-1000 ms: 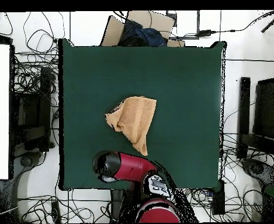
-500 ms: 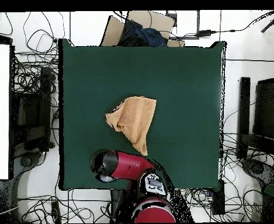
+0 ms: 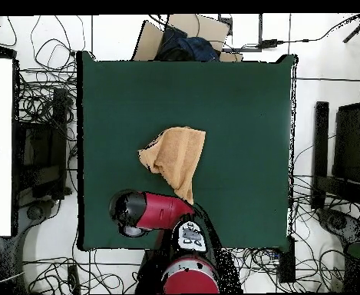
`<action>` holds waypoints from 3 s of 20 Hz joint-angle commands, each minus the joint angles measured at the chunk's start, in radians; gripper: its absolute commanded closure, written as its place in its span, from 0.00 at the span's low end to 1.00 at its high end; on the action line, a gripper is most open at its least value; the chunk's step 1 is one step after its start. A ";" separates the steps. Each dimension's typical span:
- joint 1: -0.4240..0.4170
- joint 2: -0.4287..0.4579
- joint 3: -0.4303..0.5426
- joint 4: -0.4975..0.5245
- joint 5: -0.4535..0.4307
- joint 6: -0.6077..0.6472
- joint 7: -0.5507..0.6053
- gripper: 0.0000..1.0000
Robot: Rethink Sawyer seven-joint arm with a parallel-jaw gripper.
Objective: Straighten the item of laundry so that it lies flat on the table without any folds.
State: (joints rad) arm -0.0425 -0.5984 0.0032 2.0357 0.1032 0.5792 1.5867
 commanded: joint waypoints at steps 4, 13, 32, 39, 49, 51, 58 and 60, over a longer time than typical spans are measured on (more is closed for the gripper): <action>-0.025 0.027 0.083 -0.081 0.089 0.002 0.192 0.00; -0.030 0.052 0.085 -0.091 0.102 -0.013 0.178 0.00; 0.011 0.088 0.043 -0.229 0.067 0.198 0.180 0.00; 0.001 0.095 0.055 -0.240 0.077 0.195 0.178 0.00; -0.002 0.104 0.045 -0.250 0.041 0.036 0.152 0.00; 0.001 0.117 0.043 -0.263 0.026 -0.020 0.147 0.00; 0.018 0.118 0.029 -0.272 -0.002 -0.175 0.153 0.00; 0.020 0.120 0.028 -0.270 -0.005 -0.219 0.153 0.00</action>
State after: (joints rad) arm -0.0422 -0.4951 0.0032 1.8231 0.1390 0.4923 1.5867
